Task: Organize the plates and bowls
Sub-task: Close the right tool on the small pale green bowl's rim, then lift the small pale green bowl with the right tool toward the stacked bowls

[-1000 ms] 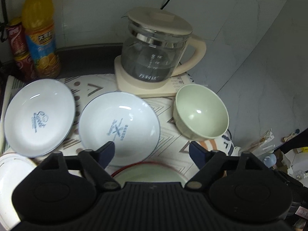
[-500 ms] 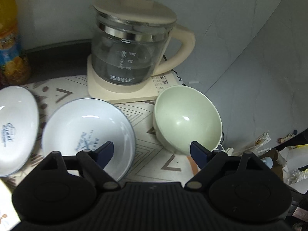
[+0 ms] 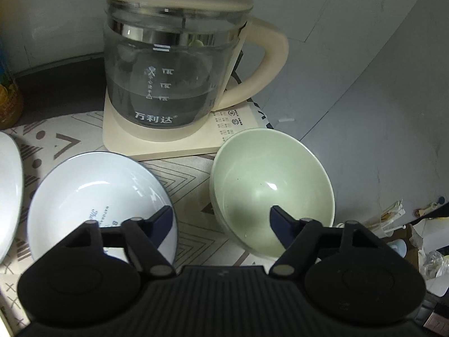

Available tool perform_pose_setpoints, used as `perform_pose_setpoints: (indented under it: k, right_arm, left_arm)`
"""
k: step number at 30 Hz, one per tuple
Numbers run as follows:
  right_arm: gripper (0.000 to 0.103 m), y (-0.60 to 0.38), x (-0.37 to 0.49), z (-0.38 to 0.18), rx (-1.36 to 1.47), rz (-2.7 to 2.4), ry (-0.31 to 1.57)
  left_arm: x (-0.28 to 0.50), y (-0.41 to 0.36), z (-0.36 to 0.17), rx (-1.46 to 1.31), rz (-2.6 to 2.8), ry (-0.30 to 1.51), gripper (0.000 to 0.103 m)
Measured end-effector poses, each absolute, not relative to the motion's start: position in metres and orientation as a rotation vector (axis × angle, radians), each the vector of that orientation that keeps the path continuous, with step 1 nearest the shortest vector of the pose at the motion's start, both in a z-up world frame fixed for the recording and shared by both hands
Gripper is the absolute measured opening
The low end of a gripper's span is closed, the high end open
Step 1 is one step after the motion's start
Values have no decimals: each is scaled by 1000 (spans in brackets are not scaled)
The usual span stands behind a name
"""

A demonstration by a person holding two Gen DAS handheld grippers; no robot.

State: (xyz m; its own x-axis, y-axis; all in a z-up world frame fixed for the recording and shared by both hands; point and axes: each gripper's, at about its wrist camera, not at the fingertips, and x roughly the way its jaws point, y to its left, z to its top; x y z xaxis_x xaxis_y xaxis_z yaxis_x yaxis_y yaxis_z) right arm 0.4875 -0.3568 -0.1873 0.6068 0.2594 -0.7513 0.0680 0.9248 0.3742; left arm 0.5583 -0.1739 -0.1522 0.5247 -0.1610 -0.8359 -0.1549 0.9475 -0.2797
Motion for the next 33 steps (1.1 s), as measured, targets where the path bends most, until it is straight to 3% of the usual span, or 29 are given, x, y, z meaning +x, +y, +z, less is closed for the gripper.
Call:
perform_pose_setpoints:
  k: [5,9,12,33]
  right_arm:
    - [56,-352,495,-198,391,116,944]
    - [32,-349,497,-201,414,158,939]
    - [29,-343,498,-199,390,153,937]
    - [28,-338,450,-147,312,235,848]
  left_arm:
    - [566,-178,-163,-348,15,1052,47]
    - [569,-183,-172,-357,0,1073,23]
    - [569,-185,-177,-351,23,1079,14]
    - [524,-180,-126,-363,-5,1007,13]
